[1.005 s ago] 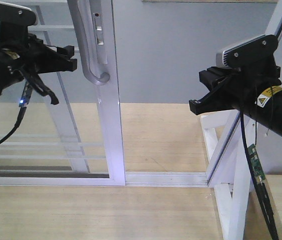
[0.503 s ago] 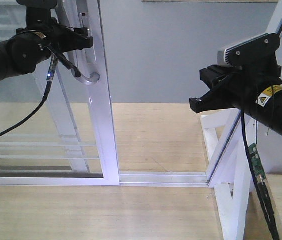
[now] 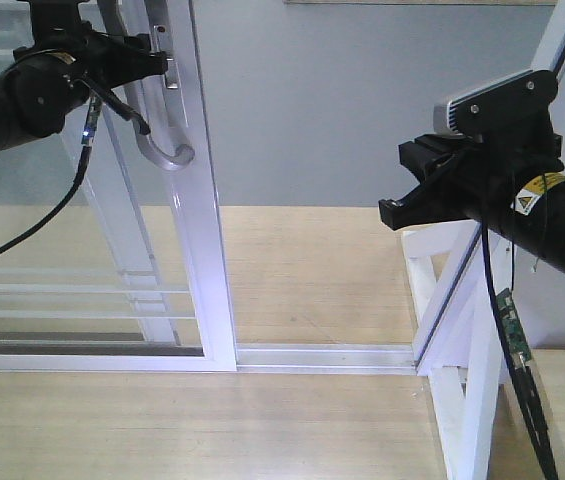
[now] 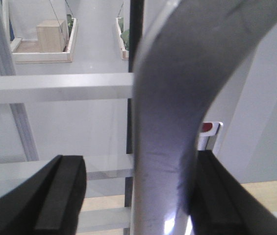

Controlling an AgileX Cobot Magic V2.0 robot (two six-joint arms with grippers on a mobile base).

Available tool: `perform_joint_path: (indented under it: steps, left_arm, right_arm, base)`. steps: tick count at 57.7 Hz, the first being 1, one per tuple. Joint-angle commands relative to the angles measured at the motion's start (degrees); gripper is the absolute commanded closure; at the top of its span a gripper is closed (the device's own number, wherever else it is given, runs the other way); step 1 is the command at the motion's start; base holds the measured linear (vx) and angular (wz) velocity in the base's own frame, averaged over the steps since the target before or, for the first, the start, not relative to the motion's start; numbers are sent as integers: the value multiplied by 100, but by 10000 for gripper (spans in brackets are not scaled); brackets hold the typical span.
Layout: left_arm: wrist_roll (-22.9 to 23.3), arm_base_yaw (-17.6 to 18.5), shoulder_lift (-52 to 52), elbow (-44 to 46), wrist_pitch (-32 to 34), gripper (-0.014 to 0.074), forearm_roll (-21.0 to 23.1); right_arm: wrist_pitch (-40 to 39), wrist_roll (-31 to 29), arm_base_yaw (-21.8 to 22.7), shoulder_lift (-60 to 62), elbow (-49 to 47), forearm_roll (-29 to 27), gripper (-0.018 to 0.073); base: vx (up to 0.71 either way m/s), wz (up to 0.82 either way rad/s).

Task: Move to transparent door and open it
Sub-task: 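Slide the door farther open with the left gripper, withdraw right gripper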

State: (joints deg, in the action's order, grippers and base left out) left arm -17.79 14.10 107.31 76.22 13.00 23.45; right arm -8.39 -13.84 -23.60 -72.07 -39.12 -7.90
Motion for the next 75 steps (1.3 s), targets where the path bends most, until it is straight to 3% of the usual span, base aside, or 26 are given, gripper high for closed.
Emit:
perform_joint_path:
  steps: [1,13,21,29,42,75]
  left_arm:
    - [-11,-36,-244,249,448,168,6]
    - [-83,-41,-237,249,454,430,6]
    - [-498,-41,-307,242,454,606,10]
    - [-772,-158,-449,242,412,603,35]
    - [-772,-516,-743,242,247,598,307]
    - [-772,-1187,-1167,242,-222,593,307]
  right_arm:
    - [-408,8,22,148,-164,24,563]
    - [-299,8,22,148,-164,24,563]
    - [-277,8,22,148,-164,24,563]
    - [-272,8,22,148,-164,24,563]
    - [-206,8,22,148,-164,24,563]
    - [-129,8,22,148,-164,35,563]
  base:
    - [0,0]
    - [0,0]
    - [0,0]
    - [0,0]
    - [0,0]
    - [0,0]
